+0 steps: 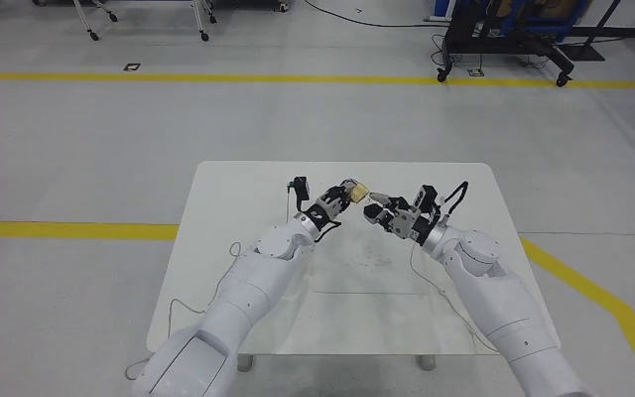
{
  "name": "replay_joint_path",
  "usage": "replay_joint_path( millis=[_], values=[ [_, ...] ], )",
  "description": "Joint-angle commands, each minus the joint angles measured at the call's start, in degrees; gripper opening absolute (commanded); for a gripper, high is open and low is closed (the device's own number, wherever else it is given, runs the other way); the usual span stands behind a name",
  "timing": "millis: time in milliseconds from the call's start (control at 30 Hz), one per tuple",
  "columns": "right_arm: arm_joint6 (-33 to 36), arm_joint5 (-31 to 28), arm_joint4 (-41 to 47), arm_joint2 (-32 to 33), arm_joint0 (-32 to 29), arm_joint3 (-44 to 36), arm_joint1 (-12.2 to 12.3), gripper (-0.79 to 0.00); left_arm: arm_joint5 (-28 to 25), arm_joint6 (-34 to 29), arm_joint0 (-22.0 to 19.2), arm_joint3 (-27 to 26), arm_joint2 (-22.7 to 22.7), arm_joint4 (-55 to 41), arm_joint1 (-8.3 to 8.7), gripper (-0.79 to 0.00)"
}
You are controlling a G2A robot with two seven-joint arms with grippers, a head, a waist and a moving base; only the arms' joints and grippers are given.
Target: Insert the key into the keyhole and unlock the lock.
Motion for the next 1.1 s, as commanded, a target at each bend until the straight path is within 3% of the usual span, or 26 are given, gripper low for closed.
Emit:
replay_joint_path(
  millis=[0,167,267,533,733,1067],
  values=[
    [-0.7,-0.3,-0.3,-0.5,0.4,0.5,-0.2,-0.529,0.0,-0.2,-0.1,0.2,-0.1,0.1,-0.09,-0.785],
    [-1.7,-1.0,-0.4,-0.9,0.9,1.4,-0.5,-0.613,-0.3,-0.6,-0.1,0.4,-0.3,0.6,-0.28,-0.785],
    [-1.7,-1.1,-0.2,-1.0,1.1,1.7,-0.7,-0.785,-0.2,-0.8,-0.2,0.6,-0.5,0.6,-0.38,-0.785],
    [-0.7,2.6,3.1,-0.4,1.7,3.0,-0.9,-0.785,-0.2,-1.6,-0.3,1.0,-1.1,0.8,-0.56,-0.785],
    [0.6,14.8,10.8,0.4,3.6,5.1,-1.1,-0.785,-1.6,-1.7,-0.2,1.1,-1.3,2.0,-0.64,-0.785],
    [0.1,23.3,16.7,1.3,5.2,7.5,-1.4,-0.785,-4.3,0.4,0.2,1.0,-1.7,3.9,-0.83,-0.785]
  ],
)
